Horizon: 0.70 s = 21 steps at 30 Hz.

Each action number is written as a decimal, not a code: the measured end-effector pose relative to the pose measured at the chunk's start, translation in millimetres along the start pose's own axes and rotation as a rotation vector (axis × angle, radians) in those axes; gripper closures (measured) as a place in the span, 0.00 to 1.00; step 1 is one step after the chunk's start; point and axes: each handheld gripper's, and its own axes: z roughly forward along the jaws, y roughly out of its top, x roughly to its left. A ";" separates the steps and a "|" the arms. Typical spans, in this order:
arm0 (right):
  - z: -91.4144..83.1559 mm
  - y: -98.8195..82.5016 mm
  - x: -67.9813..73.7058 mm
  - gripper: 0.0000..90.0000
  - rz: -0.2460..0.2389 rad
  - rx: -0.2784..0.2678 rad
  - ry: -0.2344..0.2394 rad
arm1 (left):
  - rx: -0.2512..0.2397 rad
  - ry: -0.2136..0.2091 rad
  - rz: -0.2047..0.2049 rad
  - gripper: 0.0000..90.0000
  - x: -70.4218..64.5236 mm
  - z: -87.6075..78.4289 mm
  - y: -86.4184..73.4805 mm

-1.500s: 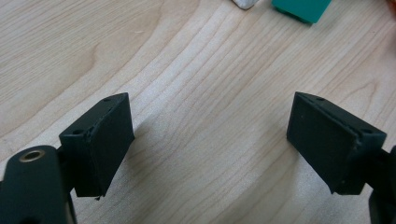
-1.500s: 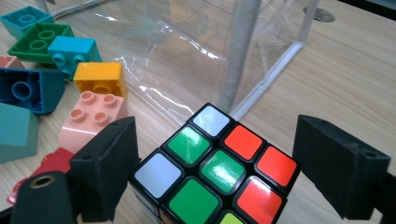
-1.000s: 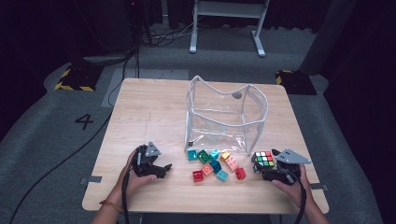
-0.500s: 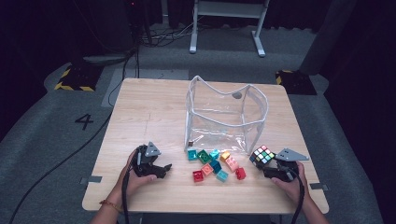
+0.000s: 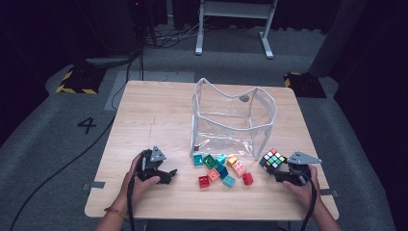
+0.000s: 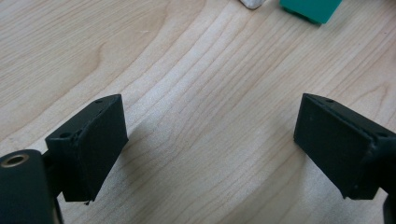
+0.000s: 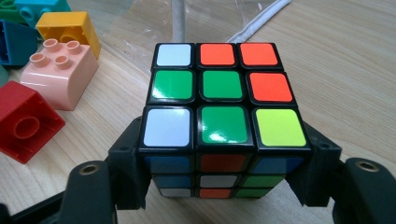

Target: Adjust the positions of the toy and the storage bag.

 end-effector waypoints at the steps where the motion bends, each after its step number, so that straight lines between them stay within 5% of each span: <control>1: -0.2 0.1 -0.5 0.38 -0.001 0.003 0.001 | -0.002 0.000 -0.014 0.11 0.5 0.5 0.1; 21: -13.2 3.1 -14.2 0.38 0.017 -0.025 -0.029 | 0.003 -0.008 0.000 0.09 2.6 0.9 0.5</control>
